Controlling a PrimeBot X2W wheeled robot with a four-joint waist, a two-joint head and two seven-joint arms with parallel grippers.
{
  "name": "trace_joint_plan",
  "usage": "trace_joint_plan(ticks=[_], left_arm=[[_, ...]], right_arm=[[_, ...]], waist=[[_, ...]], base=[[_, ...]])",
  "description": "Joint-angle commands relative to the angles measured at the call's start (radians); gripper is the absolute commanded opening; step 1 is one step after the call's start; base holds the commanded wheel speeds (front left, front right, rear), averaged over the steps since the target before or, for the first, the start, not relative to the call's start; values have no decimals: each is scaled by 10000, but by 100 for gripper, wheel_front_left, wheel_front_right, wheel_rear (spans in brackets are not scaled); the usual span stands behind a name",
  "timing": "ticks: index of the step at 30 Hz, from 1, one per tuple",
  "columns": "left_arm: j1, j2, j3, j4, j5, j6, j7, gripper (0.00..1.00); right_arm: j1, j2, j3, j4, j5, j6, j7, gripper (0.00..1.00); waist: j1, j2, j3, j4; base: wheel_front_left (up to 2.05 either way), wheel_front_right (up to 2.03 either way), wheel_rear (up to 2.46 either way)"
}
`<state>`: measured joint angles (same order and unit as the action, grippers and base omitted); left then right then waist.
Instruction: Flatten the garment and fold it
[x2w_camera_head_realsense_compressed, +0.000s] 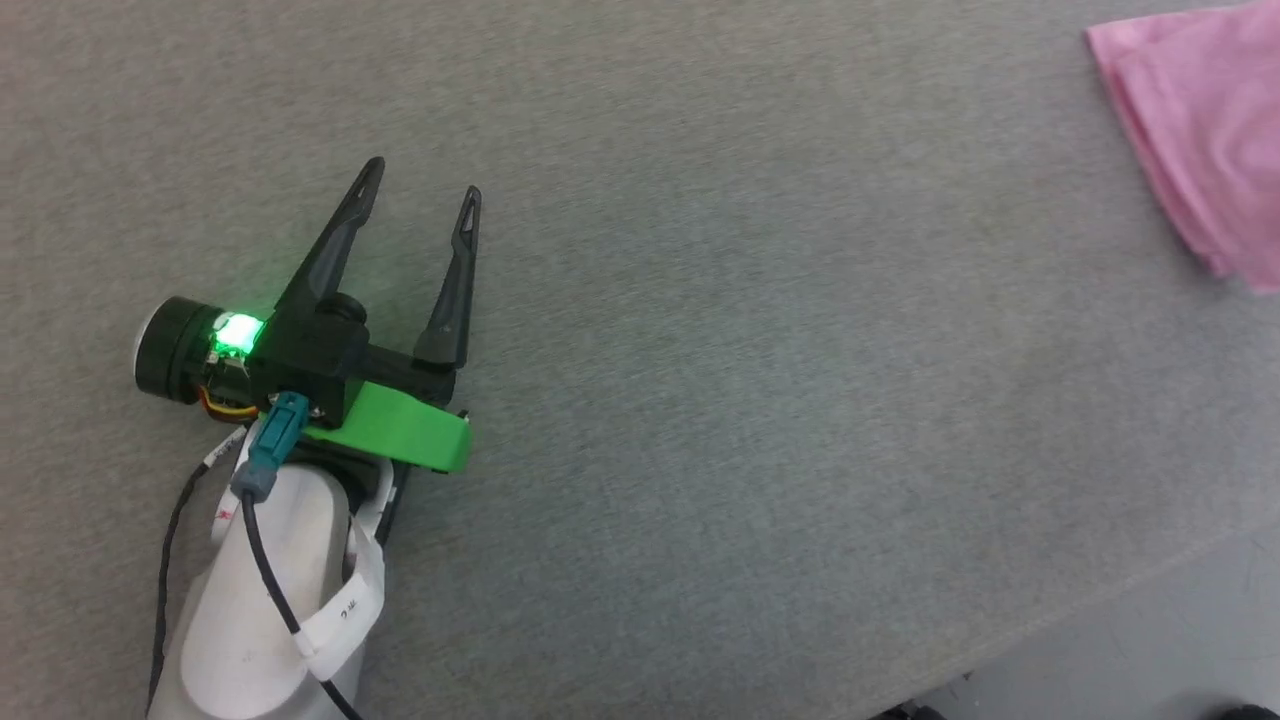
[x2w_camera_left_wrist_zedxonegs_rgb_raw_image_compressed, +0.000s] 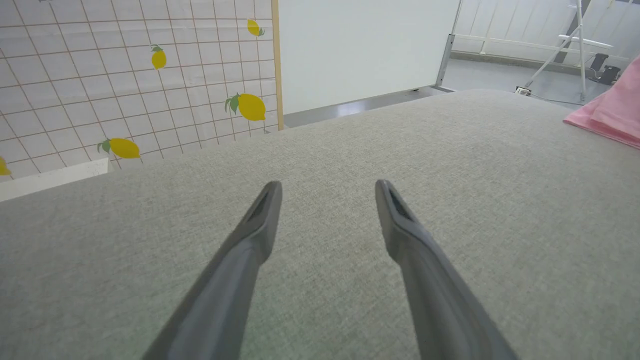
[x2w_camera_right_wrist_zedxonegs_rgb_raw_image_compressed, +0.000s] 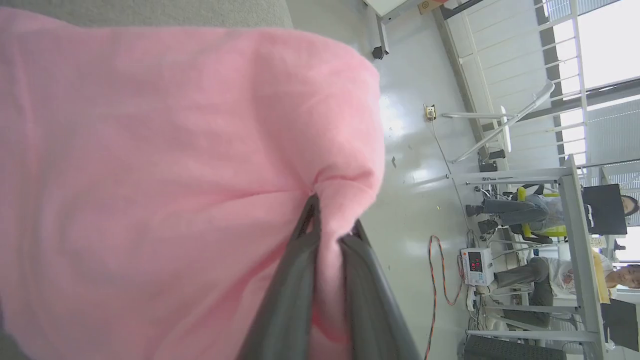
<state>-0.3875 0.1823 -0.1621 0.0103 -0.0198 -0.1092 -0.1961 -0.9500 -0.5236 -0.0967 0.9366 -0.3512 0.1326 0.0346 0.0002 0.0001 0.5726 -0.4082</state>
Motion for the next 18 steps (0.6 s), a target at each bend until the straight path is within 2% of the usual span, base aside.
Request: trace_joint_plan(ticks=[1, 4, 5, 6, 7, 13, 18], left_arm=[[-26, 115, 23, -39, 53, 45, 32, 100], [71, 133, 33, -109, 9, 92, 37, 100], [101, 138, 43, -107, -9, 110, 27, 100], [143, 132, 49, -85, -38, 131, 4, 100], [173, 117, 51, -64, -64, 149, -20, 100], [445, -202, -3, 464, -376, 259, -374, 100], [899, -607, 35, 1064, -811, 350, -607, 100]], right_arm=[[-138, 57, -377, -2, -273, -19, -5, 0], [3, 164, -1142, -42, -778, -19, 142, 0], [56, 207, -1354, -63, -927, -19, 200, 32], [123, 272, -1624, -97, -1099, -19, 277, 48], [179, 312, -1844, -124, -1231, -19, 361, 100], [647, 620, -2958, -460, -1801, -19, 84, 100], [1163, 894, -3187, -586, -1367, -19, -955, 100]], waist=[[-2, -1, 151, 327], [-2, -1, 75, 439], [-2, -1, 31, 460], [-2, -1, -59, 484], [-2, -1, -129, 503], [-2, -1, -1148, 740], [-2, -1, -2437, 1157]], base=[[0, 0, 0], [0, 0, 0], [0, 0, 0], [0, 0, 0], [0, 0, 0], [0, 0, 0], [0, 0, 0]])
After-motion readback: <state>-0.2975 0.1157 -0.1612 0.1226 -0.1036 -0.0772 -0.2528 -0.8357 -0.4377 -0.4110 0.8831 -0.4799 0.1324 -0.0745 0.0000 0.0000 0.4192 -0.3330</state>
